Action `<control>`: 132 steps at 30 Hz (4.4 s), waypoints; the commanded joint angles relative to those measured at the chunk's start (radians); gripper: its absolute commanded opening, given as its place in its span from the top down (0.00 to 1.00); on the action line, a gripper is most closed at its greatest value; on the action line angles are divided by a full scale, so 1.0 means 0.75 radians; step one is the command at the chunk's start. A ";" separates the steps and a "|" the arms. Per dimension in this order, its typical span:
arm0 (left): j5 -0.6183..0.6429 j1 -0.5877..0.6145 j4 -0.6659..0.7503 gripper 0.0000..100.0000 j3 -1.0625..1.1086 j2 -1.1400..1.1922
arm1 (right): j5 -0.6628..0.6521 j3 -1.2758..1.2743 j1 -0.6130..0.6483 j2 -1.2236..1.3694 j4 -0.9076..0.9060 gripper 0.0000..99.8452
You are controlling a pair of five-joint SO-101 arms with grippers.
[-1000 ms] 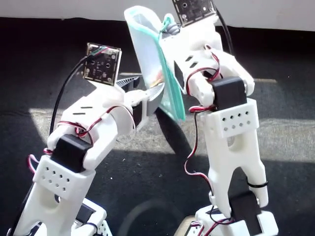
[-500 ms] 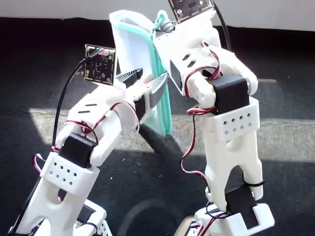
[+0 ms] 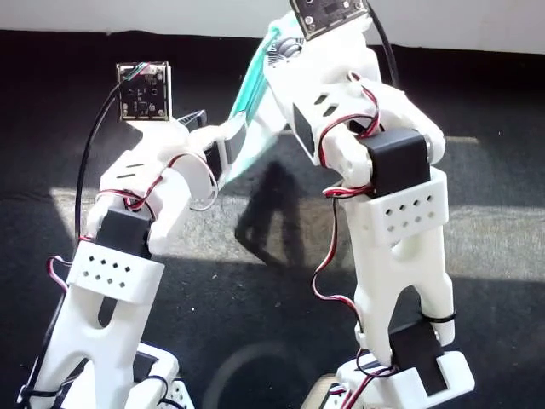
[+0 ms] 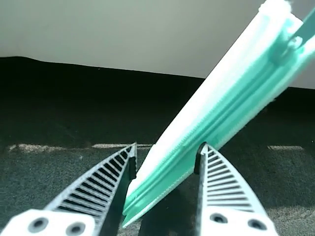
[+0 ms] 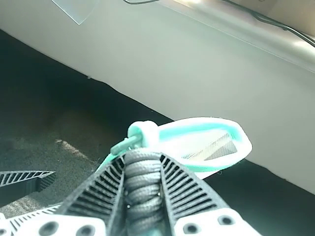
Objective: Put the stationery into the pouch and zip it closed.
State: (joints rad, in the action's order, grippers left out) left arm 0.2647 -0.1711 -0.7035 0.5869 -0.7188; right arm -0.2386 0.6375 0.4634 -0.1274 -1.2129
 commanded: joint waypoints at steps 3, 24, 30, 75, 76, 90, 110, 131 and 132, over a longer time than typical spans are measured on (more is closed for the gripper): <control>0.012 -0.017 0.018 0.79 -0.042 -0.093 | -0.006 0.069 0.001 -0.005 -0.003 0.99; 0.010 -0.251 0.023 0.79 -0.044 -0.222 | -0.004 0.066 0.005 -0.005 -0.005 0.99; 0.010 -0.255 0.018 0.79 -0.120 -0.218 | -0.004 0.066 0.007 -0.005 -0.005 0.99; 0.006 -0.126 0.061 0.79 -0.173 0.060 | -0.004 0.083 0.140 -0.019 -0.089 0.99; 0.006 -0.130 0.061 0.79 -0.181 0.073 | -0.004 0.083 0.140 -0.019 -0.089 0.99; -0.031 -0.130 0.045 0.99 -0.199 0.085 | -0.006 0.075 0.116 -0.007 -0.079 0.99; -0.041 -0.130 -0.295 0.99 -0.187 -0.228 | -0.004 0.081 -0.185 0.148 0.015 0.99; -0.113 -0.126 -0.291 0.99 -0.197 -0.441 | -0.002 0.073 -0.365 0.400 0.015 0.99; -0.113 -0.122 -0.291 0.99 -0.197 -0.443 | -0.002 0.073 -0.363 0.398 0.015 0.99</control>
State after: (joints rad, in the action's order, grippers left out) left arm 0.1880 -0.2662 -0.9244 0.4872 -0.9659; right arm -0.2417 0.6605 0.2808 0.1703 -1.2267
